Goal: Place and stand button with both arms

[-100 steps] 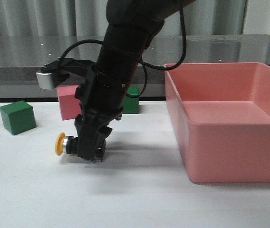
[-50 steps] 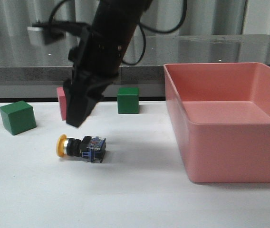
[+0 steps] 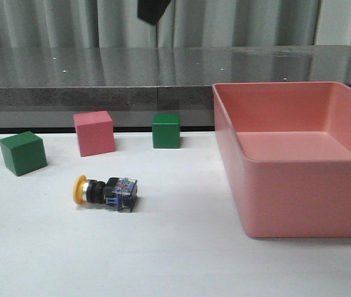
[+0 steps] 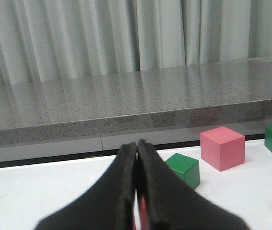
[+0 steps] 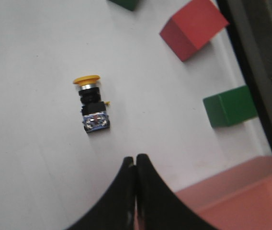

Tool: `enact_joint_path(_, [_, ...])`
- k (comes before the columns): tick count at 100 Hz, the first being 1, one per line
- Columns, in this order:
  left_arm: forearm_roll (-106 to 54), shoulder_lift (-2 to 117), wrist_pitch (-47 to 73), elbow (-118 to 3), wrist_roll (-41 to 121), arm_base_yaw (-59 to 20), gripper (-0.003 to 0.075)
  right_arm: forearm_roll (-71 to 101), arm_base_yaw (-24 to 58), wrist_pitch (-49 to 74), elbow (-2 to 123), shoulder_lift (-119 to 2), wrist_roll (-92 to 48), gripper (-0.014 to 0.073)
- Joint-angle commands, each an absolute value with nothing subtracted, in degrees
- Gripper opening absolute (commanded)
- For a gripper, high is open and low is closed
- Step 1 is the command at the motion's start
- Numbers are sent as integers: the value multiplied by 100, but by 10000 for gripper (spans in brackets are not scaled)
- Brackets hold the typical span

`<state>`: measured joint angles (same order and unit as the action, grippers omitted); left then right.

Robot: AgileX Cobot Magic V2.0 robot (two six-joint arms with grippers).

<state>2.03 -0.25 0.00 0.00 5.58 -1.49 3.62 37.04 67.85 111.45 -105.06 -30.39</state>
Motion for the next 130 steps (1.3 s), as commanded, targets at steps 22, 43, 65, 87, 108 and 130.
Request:
enact_joint_path(22, [166, -201, -436, 256, 505, -129, -20, -850, 3149, 6483, 10178, -8648, -1396, -60])
enact_joint_path(43, [166, -201, -436, 256, 505, -129, -20, -1370, 2846, 5760, 8266, -7051, -628, -60])
enact_joint_path(65, [-385, -201, -532, 256, 505, -129, -20, -1802, 2299, 4704, 6352, -5386, 278, -60])
enact_joint_path(87, [-2368, -201, -782, 256, 505, -129, -20, -1880, 1797, 3842, 4839, -3885, 421, -60])
enact_joint_path(108, [-2800, -201, -600, 197, 505, -129, -20, -1932, 1533, 3210, 3842, -2750, 436, -60])
enact_joint_path(130, [-2876, -16, 747, -420, 583, -129, -20, -2216, 1468, 3102, 3176, -1867, 436, -60])
